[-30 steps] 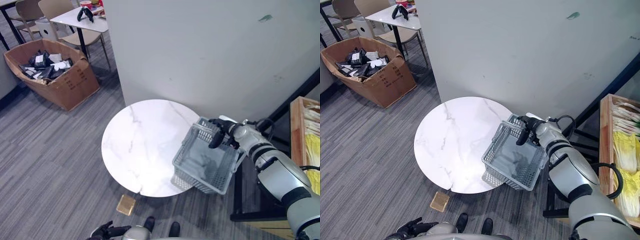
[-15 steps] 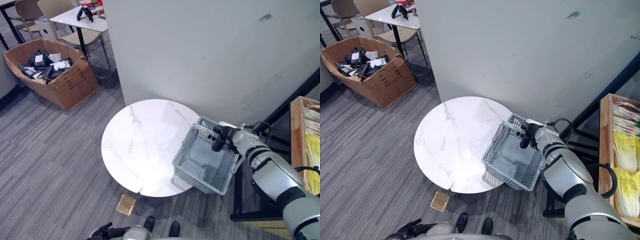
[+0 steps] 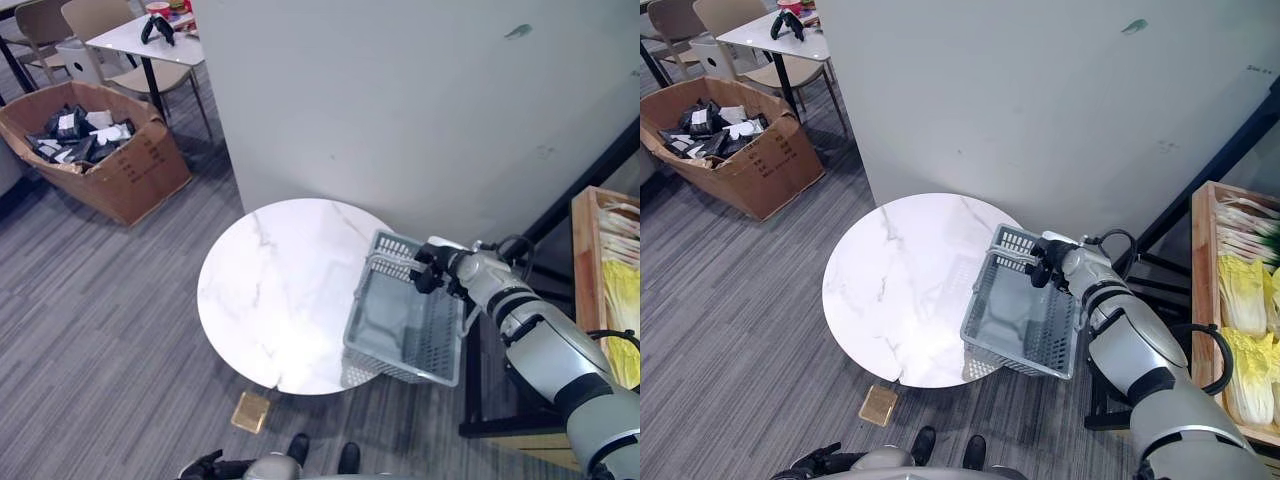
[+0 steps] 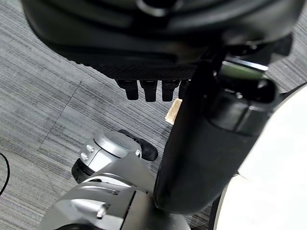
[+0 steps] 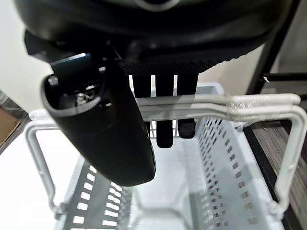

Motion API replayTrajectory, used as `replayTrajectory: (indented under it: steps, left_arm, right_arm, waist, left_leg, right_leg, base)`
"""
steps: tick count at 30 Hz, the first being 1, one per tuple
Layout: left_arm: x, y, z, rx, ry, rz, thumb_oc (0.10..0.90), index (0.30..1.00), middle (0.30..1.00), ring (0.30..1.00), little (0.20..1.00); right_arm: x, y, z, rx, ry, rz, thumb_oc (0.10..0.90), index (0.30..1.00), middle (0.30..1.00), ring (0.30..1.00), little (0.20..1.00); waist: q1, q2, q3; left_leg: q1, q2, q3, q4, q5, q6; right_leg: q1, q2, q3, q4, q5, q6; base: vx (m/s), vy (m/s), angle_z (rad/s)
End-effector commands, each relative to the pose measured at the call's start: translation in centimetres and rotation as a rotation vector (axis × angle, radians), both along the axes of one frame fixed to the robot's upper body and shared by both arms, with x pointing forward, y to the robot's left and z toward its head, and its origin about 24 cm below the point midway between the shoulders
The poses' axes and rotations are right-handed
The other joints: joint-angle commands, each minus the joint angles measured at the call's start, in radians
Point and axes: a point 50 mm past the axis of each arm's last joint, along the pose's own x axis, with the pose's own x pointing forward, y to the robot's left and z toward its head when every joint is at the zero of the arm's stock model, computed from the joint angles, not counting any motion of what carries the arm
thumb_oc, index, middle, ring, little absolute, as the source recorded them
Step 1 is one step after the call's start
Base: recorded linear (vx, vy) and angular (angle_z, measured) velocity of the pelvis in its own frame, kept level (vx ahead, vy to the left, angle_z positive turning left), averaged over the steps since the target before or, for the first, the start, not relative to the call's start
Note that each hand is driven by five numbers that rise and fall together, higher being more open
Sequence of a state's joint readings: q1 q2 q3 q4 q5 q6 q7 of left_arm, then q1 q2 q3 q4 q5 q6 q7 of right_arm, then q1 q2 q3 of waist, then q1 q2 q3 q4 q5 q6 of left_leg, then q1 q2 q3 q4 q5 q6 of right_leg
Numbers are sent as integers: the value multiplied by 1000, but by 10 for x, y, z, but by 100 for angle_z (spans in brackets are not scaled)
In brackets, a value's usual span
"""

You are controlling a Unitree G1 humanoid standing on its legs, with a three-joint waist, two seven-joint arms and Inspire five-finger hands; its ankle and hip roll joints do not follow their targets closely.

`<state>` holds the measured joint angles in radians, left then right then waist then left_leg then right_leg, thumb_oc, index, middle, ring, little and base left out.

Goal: Get the vegetables into the basket

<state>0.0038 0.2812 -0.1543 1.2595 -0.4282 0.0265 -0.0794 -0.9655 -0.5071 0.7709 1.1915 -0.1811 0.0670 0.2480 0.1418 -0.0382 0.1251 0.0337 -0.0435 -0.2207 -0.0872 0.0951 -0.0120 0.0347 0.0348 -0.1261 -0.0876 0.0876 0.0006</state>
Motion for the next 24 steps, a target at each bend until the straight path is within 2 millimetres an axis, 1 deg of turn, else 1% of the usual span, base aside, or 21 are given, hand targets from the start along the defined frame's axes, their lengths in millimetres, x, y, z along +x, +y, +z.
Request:
replayTrajectory:
  steps: [1, 2, 3, 6, 7, 8, 10, 11, 12, 15, 19, 23, 24]
  left_arm:
    - [-11, 13, 1, 41, 56, -44, 900, 1000, 1000, 1000, 1000]
    - [-11, 13, 1, 41, 56, -44, 900, 1000, 1000, 1000, 1000]
    - [-10, 16, 2, 44, 53, -34, 900, 1000, 1000, 1000, 1000]
    - [-9, 18, 3, 46, 53, -25, 900, 1000, 1000, 1000, 1000]
    - [-10, 18, 2, 43, 55, -23, 900, 1000, 1000, 1000, 1000]
    - [-10, 18, 2, 43, 55, -23, 900, 1000, 1000, 1000, 1000]
    - [-11, 19, 3, 43, 56, -17, 900, 1000, 1000, 1000, 1000]
    - [-11, 18, 3, 43, 56, -17, 900, 1000, 1000, 1000, 1000]
    - [-12, 18, 2, 40, 57, -15, 900, 1000, 1000, 1000, 1000]
    - [-15, 15, 1, 31, 67, -22, 900, 1000, 1000, 1000, 1000]
    - [-11, 14, 1, 28, 59, -34, 900, 1000, 1000, 1000, 1000]
    - [-12, 11, 0, 21, 65, -48, 900, 1000, 1000, 1000, 1000]
    - [-13, 10, 0, 18, 69, -53, 900, 1000, 1000, 1000, 1000]
  right_arm:
    - [38, 10, 141, -86, -377, 90, 400, 300, 300, 300, 300]
    - [38, 10, 141, -86, -377, 90, 400, 300, 300, 300, 300]
    - [38, 12, 157, -95, -413, 114, 400, 300, 300, 300, 300]
    - [38, 14, 177, -99, -456, 129, 400, 300, 300, 300, 300]
    - [37, 18, 187, -81, -476, 146, 400, 300, 300, 300, 300]
    - [37, 18, 187, -81, -476, 146, 400, 300, 300, 300, 300]
    - [35, 22, 199, -81, -505, 174, 400, 300, 300, 300, 300]
    - [35, 22, 199, -81, -505, 173, 400, 300, 300, 300, 300]
    - [33, 25, 207, -68, -531, 192, 400, 300, 300, 300, 300]
    - [29, 29, 212, -72, -543, 234, 400, 300, 300, 300, 300]
    - [28, 24, 206, -69, -532, 222, 400, 300, 300, 300, 300]
    - [26, 27, 207, -80, -525, 253, 400, 300, 300, 300, 300]
    - [25, 27, 205, -86, -523, 259, 400, 300, 300, 300, 300]
  waist:
    - [-16, -44, -51]
    - [-16, -43, -51]
    - [-27, -41, -57]
    - [-43, -36, -65]
    - [-54, -33, -73]
    - [-54, -32, -72]
    - [-65, -28, -78]
    - [-65, -27, -78]
    - [-76, -23, -82]
    - [-93, -15, -88]
    - [-100, -7, -90]
    - [-107, -6, -94]
    - [-109, -5, -94]
  left_leg:
    - [50, 11, 40, 0, -76, -24]
    - [50, 11, 40, 0, -76, -24]
    - [51, 12, 49, 0, -75, -26]
    - [54, 13, 62, 0, -76, -27]
    - [58, 15, 71, 0, -78, -27]
    - [59, 15, 71, 0, -78, -27]
    - [62, 16, 82, 0, -79, -28]
    - [62, 16, 82, 0, -79, -28]
    - [66, 17, 93, 0, -81, -27]
    - [73, 19, 110, 0, -84, -27]
    - [76, 21, 123, 0, -86, -25]
    - [80, 21, 128, 0, -87, -26]
    - [81, 21, 128, 0, -87, -25]
  right_leg:
    - [61, -75, 95, 0, -69, 95]
    - [61, -75, 95, 0, -69, 95]
    - [59, -74, 102, 0, -67, 95]
    - [56, -74, 110, 0, -64, 95]
    - [56, -72, 119, 0, -64, 94]
    - [56, -72, 119, 0, -64, 94]
    - [55, -72, 127, 0, -62, 94]
    - [55, -72, 127, 0, -62, 94]
    - [55, -71, 136, 0, -61, 94]
    - [55, -70, 152, 0, -59, 94]
    - [52, -67, 163, 0, -57, 95]
    - [53, -66, 168, 0, -58, 95]
    - [54, -66, 169, 0, -57, 95]
  base:
    - [-9, -2, -16]
    - [-20, 3, -17]
    - [-22, 3, -17]
    - [-21, 4, -12]
    - [-2, 10, -19]
    - [-8, 7, -15]
    - [-9, 7, -12]
    - [-8, 5, -14]
    - [-4, 0, -11]
    - [-16, 6, -21]
    - [-15, 5, -17]
    - [-14, 2, -8]
    - [-17, 4, -5]
